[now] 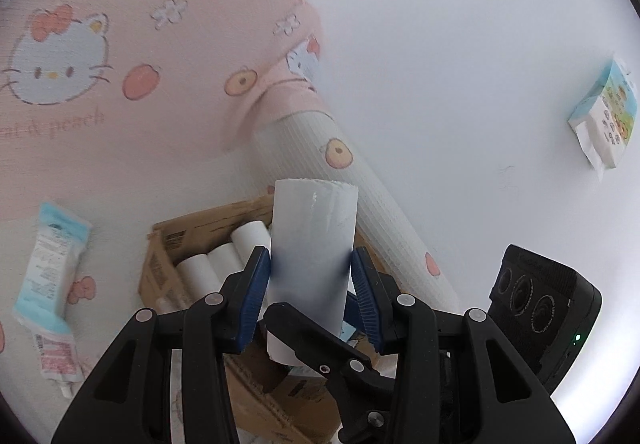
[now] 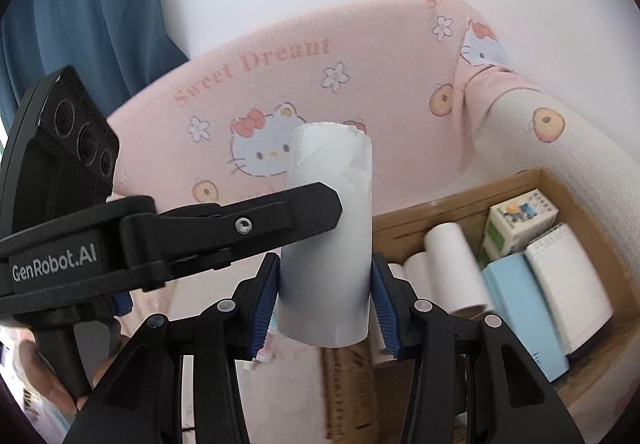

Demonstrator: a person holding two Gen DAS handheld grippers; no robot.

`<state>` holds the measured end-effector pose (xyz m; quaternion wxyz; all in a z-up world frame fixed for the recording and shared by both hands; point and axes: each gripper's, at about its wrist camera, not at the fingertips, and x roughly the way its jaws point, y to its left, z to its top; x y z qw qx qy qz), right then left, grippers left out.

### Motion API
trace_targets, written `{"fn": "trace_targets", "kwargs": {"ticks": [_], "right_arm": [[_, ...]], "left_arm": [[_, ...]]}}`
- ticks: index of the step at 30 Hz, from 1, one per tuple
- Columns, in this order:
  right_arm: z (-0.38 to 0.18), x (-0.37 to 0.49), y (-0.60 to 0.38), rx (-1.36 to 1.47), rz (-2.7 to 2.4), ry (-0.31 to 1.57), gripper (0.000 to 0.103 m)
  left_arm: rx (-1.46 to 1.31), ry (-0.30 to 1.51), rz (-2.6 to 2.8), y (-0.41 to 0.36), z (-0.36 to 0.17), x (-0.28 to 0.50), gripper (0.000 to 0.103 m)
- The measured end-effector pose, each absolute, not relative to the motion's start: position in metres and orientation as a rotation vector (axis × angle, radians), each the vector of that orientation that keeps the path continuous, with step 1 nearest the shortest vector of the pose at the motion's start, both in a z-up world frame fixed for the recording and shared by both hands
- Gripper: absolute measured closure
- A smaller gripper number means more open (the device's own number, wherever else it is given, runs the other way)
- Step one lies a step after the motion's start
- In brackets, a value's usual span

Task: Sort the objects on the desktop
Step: 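Lift the tube with the right gripper and carry it to the box, then lower the tube among the paper rolls in the box, open right gripper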

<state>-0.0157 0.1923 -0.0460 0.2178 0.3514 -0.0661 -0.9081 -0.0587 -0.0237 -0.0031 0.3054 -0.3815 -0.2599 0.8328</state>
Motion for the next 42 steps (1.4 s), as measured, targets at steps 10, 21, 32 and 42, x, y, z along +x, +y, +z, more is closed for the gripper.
{"fn": "trace_targets", "kwargs": {"ticks": [10, 21, 32, 42], "right_arm": [[-0.06, -0.063, 0.217, 1.182, -2.435, -0.173, 0.06], [-0.089, -0.085, 0.212, 1.379, -2.327, -0.112, 0.06], [-0.113, -0.098, 0.207, 1.512, -2.286, -0.072, 0.06], [-0.13, -0.105, 0.2, 1.602, -2.26, -0.017, 0.061]], "left_arm": [[-1.199, -0.685, 2.116, 0.002, -0.021, -0.106, 0.058], [-1.348, -0.764, 2.046, 0.003, -0.057, -0.124, 0.058], [-1.553, -0.679, 2.001, 0.02, -0.082, -0.144, 0.056], [-1.709, -0.559, 2.013, 0.034, -0.092, -0.162, 0.055]]}}
